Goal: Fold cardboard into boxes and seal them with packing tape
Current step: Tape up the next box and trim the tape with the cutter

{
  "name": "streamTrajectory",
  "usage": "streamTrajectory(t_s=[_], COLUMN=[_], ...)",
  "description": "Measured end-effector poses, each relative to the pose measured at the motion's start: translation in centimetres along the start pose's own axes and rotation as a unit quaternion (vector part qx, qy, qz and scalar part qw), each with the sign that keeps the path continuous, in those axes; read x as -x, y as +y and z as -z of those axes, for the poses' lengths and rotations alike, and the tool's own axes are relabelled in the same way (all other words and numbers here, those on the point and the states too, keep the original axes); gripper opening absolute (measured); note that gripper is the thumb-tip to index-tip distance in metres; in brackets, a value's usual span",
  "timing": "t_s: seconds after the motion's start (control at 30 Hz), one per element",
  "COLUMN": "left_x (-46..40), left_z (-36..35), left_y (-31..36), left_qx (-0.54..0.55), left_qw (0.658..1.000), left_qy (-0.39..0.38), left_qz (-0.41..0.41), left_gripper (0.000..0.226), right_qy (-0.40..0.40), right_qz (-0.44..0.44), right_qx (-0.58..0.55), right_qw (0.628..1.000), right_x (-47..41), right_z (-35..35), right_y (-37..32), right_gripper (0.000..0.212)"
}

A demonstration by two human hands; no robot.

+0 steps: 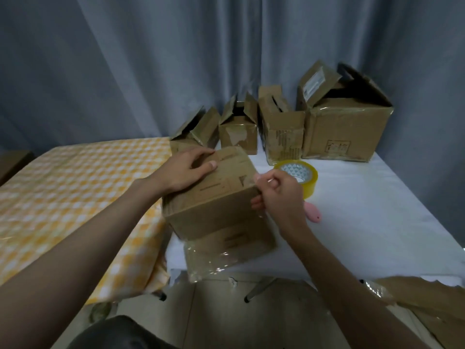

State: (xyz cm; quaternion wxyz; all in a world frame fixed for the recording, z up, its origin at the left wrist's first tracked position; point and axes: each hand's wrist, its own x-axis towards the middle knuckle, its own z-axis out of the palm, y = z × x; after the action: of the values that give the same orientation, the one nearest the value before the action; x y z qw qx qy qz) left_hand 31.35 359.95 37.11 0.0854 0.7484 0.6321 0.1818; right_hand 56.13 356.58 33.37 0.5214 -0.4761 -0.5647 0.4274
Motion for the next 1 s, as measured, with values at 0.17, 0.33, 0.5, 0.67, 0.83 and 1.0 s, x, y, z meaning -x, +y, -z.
streamTrajectory(t_s=[0.17,0.33,0.5,0.67,0.83,1.0], left_x=[1.7,4.4,6.5,6.8,7.6,8.0], left_z=[2.4,2.2,-0.9,-2.7,-3.8,-4.4], left_y=[0.7,0.3,-1.1,-0.7,1.4,3.5], left_qx=[-0.012,-0.005,-0.068,-0.078,-0.082,-0.112], left_qw=[1.0,0.997,0.99,0.993,0.992,0.986], left_qy=[-0.008,-0.069,-0.097,-0.046,-0.013,0.001], left_qz=[0.003,0.041,0.075,0.072,0.098,0.121], left_gripper=[0.083,0.105,0.126,0.13,0.132,0.133], right_qy=[0.035,0.022,-0.08,-0.11,-0.073,0.002], right_qz=[-0.065,-0.085,-0.072,0.016,0.049,0.074], right_qx=[-0.001,0.081,0.136,0.514,0.597,0.476], right_qw=[0.997,0.993,0.985,0.85,0.798,0.876], right_x=[-5.4,-9.9,-10.8,-9.0,-7.3,-5.7], right_z=[-1.0,-3.7,-2.7,2.3,3.1,4.4], right_y=[-1.1,-0.6,0.0,2.6,5.2,4.0], right_gripper=[0.02,0.028,0.027,0.02,0.046,0.039])
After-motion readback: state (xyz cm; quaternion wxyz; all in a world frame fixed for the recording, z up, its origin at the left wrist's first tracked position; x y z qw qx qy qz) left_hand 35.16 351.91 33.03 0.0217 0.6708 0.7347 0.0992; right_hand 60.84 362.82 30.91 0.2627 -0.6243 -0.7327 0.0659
